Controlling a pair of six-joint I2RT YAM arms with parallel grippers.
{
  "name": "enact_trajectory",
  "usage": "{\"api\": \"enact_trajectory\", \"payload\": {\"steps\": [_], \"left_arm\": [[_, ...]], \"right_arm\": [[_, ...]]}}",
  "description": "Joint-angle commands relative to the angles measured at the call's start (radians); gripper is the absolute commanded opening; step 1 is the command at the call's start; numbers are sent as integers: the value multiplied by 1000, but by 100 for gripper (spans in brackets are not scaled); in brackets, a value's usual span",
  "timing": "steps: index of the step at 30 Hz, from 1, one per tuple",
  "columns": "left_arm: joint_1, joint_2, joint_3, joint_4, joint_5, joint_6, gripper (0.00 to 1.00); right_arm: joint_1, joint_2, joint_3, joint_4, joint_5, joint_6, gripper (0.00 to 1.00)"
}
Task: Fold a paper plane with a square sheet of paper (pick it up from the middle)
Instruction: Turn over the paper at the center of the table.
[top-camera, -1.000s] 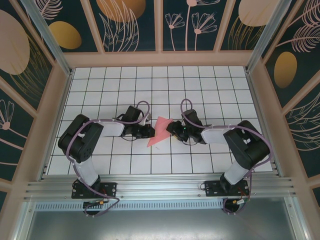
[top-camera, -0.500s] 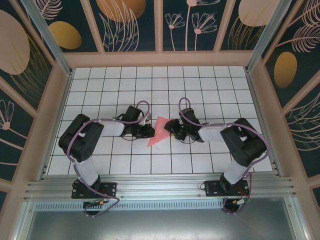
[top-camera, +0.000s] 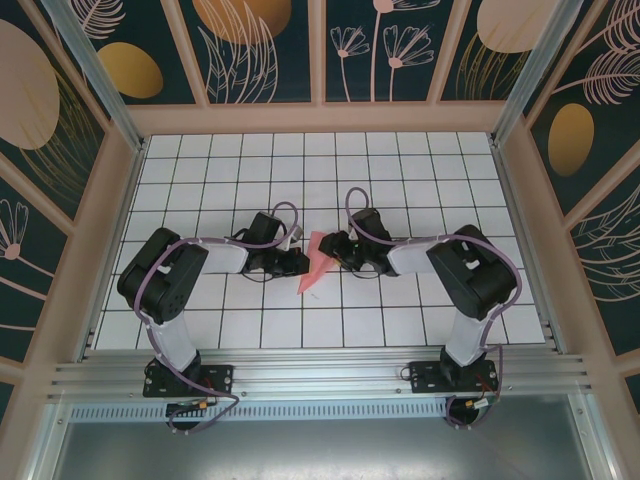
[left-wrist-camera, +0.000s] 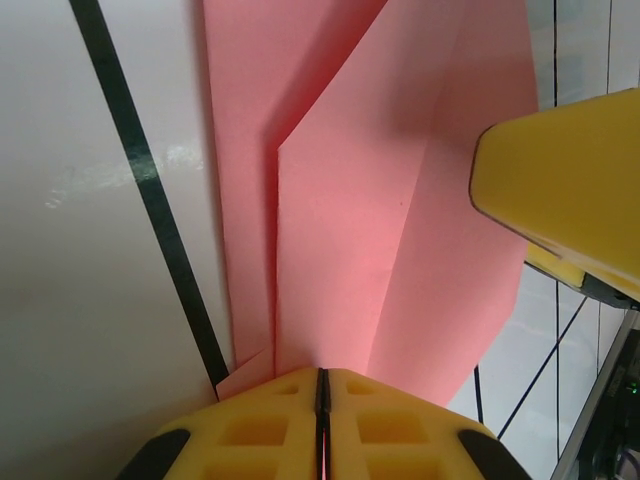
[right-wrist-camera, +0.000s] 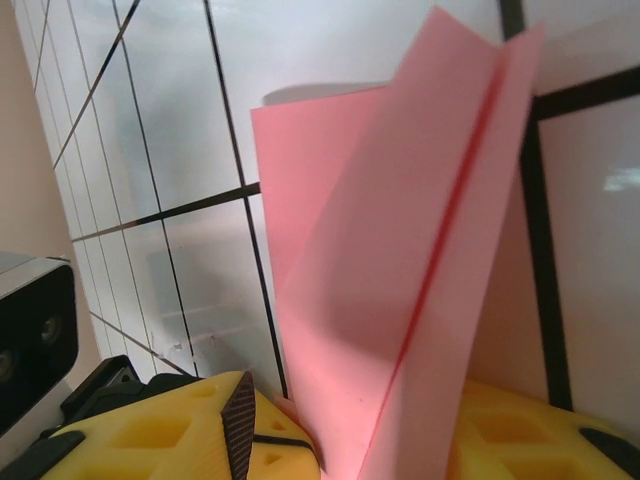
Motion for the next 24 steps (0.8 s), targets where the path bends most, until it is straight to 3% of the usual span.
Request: {"api": "enact_trajectory", "payload": {"steps": [1, 6, 17, 21, 24], "left_arm": [[-7, 30, -27, 24, 13, -18, 10], [-6, 28, -32, 36, 15, -36, 10], [-6, -22, -61, 102, 51, -88, 11], [-7, -95, -80, 140, 55, -114, 19], [-6, -182, -101, 164, 37, -132, 32]], "right_arm": [[-5, 30, 32, 49, -25, -45, 46], [-8, 43, 33, 66, -26, -75, 40], [-13, 50, 88, -42, -4, -143, 9], [-14, 25, 122, -130, 24, -187, 4], [-14, -16, 159, -229, 59, -236, 4]]}}
